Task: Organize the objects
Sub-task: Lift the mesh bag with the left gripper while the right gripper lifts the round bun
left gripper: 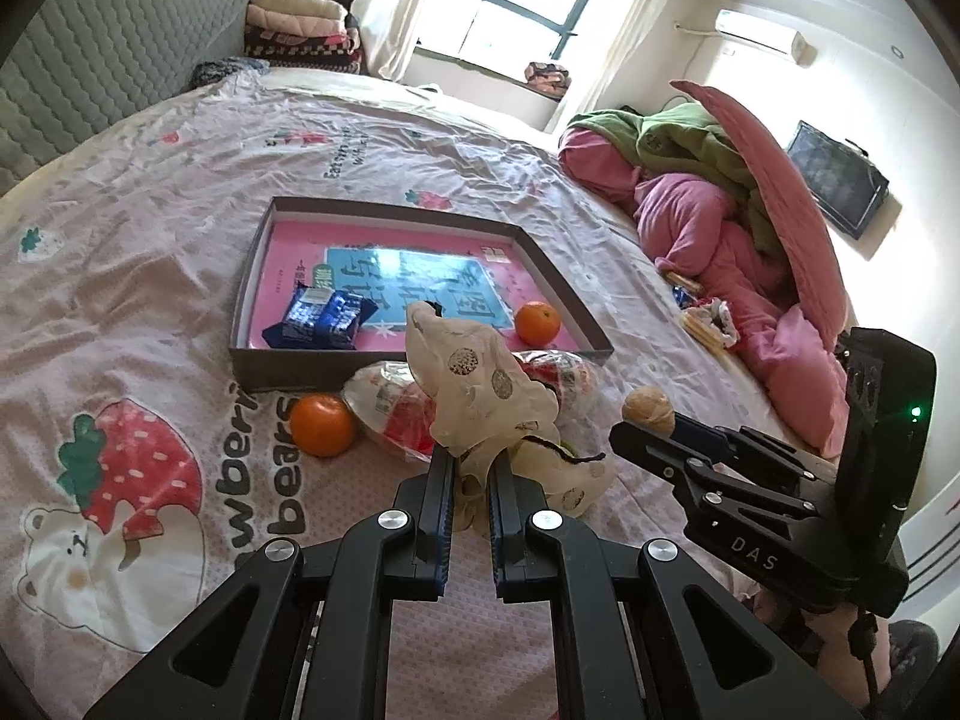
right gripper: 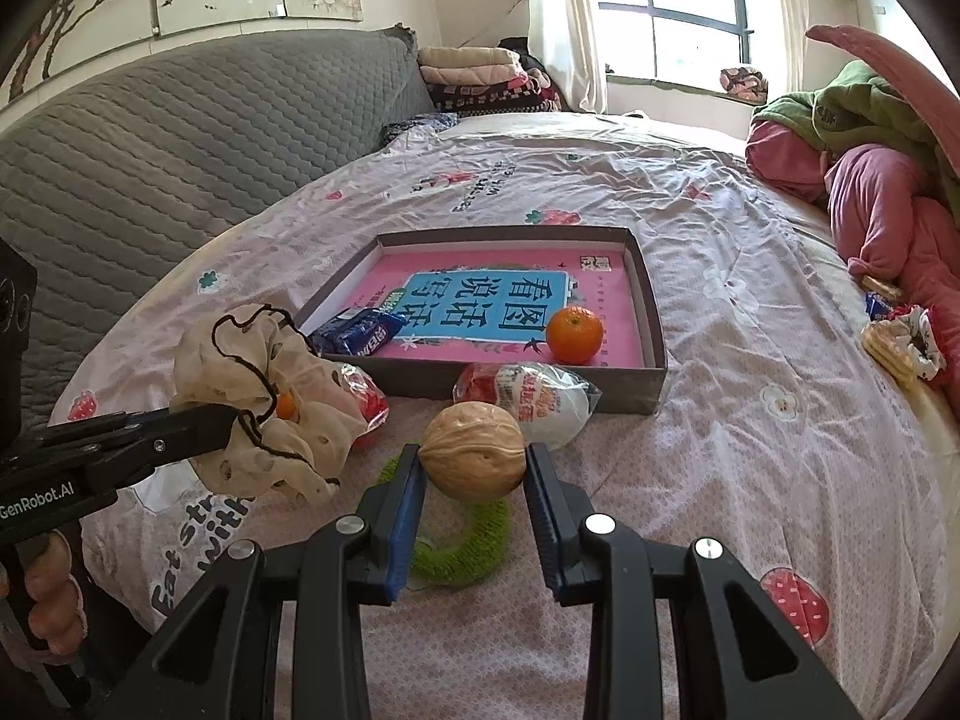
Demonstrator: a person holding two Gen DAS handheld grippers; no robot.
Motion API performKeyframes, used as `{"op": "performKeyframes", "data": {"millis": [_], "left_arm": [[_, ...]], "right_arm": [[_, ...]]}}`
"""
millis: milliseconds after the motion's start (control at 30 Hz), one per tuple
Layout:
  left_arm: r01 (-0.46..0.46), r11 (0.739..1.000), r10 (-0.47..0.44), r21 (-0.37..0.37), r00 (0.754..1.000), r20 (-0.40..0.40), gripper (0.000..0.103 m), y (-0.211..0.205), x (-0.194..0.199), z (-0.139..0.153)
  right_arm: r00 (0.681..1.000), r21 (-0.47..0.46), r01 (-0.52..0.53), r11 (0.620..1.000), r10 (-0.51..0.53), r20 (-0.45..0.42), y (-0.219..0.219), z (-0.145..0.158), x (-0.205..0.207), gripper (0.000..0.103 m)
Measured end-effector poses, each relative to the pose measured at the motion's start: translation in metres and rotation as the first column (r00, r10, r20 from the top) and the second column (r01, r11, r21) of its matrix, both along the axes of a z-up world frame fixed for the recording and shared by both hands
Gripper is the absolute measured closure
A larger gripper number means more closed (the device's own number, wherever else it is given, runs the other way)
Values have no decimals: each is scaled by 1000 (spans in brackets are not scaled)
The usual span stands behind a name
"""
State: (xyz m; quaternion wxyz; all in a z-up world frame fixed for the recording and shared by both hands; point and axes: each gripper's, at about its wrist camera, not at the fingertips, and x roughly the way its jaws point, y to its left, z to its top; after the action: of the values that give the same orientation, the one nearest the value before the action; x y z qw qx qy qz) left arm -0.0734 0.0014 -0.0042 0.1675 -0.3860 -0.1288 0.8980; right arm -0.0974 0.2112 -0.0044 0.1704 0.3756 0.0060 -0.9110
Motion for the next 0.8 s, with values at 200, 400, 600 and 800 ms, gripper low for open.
{"op": "performKeyframes", "data": {"millis": [200, 400, 600, 800], "left_arm": [[-16, 1000, 16, 4, 1000, -3, 93, -6, 2, 0], [-36, 999, 36, 16, 999, 8, 93, -12, 0, -3], [-50, 999, 50, 19, 999, 0, 93, -17, -1, -4], [-55, 998, 55, 19, 998, 5, 93, -18, -3, -6]], "right_arm": [[1000, -4, 3, 1000, -3, -2, -2, 2, 1, 69], [1000, -3, 3, 1000, -3, 0, -3, 2, 1, 69], [1000, -4, 1, 1000, -1, 5, -4, 1, 2, 69], [1000, -5, 2, 1000, -2, 12, -6, -1, 0, 69]]}}
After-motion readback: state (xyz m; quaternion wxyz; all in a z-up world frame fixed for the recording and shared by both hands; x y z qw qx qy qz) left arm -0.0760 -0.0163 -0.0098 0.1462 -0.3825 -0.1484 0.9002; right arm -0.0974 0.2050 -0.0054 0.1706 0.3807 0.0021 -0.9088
